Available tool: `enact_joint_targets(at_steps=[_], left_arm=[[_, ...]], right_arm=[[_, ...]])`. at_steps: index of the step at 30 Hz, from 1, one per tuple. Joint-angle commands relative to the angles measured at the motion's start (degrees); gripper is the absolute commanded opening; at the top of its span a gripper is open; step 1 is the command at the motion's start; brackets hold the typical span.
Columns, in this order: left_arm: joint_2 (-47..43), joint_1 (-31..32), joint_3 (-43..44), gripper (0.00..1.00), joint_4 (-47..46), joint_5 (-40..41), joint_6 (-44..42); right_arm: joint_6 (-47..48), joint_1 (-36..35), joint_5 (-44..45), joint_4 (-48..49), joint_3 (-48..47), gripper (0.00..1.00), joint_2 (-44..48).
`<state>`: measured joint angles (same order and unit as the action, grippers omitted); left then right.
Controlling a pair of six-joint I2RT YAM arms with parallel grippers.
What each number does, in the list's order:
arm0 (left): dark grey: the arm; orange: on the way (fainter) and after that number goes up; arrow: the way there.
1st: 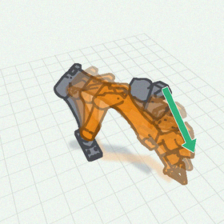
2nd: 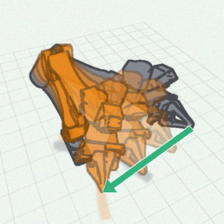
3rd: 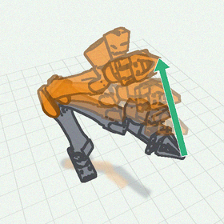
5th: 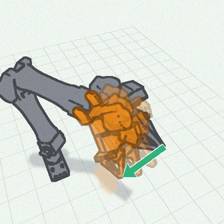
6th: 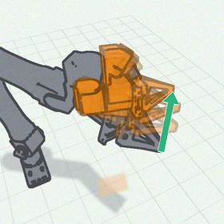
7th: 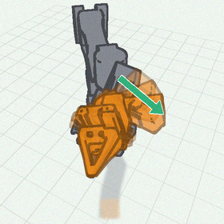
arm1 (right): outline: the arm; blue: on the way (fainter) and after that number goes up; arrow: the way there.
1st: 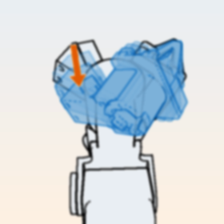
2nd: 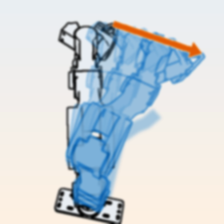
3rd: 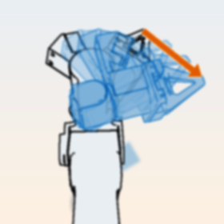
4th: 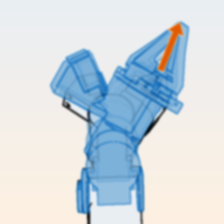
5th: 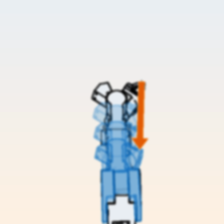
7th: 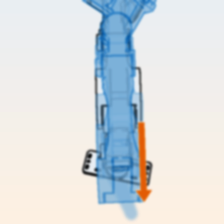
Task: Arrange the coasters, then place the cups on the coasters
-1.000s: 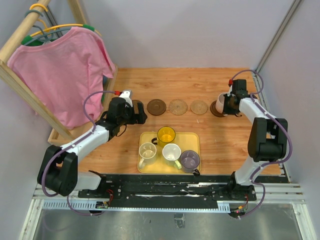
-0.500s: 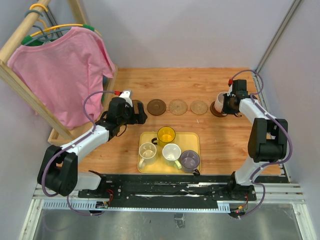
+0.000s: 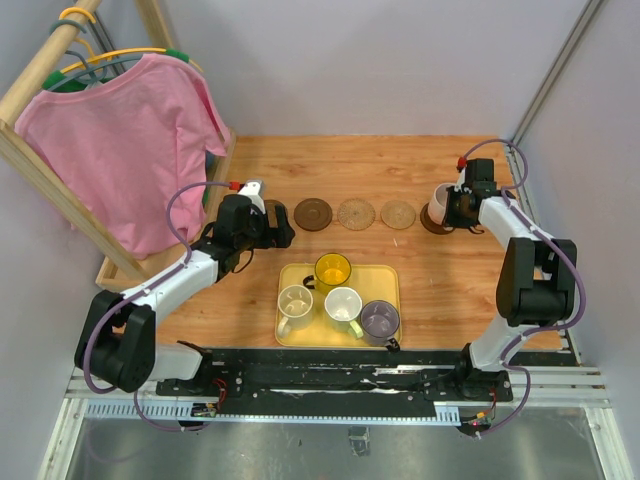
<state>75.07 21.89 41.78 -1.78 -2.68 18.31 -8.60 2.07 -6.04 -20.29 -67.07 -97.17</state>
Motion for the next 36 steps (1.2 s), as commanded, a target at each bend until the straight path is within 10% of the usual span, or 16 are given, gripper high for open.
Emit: enact_joint_targets(at_steps=[1,18,27,36], left_arm=[[0.0,0.3,0.3,1.0,-2.2,-0.6,0.2],[0.0,0.3,0.2,1.0,-2.1,-0.6,0.4],[-0.1,0.3,0.2,1.0,-2.1,-0.9,0.5],[-0.7,0.3,0.1,1.0,-2.0,-1.0,0.6]], right_arm=[[-0.5,0.9,-0.6,2.2,-0.4,0.01,1.3],[-0.8,0.9,-0.2,1.7,-0.4,0.01,-0.9],[-0.7,0.9,0.4,1.4,0.0,0.41,-0.2],[-1.0,0.9,1.1,0.9,1.1,0.55,3.3]])
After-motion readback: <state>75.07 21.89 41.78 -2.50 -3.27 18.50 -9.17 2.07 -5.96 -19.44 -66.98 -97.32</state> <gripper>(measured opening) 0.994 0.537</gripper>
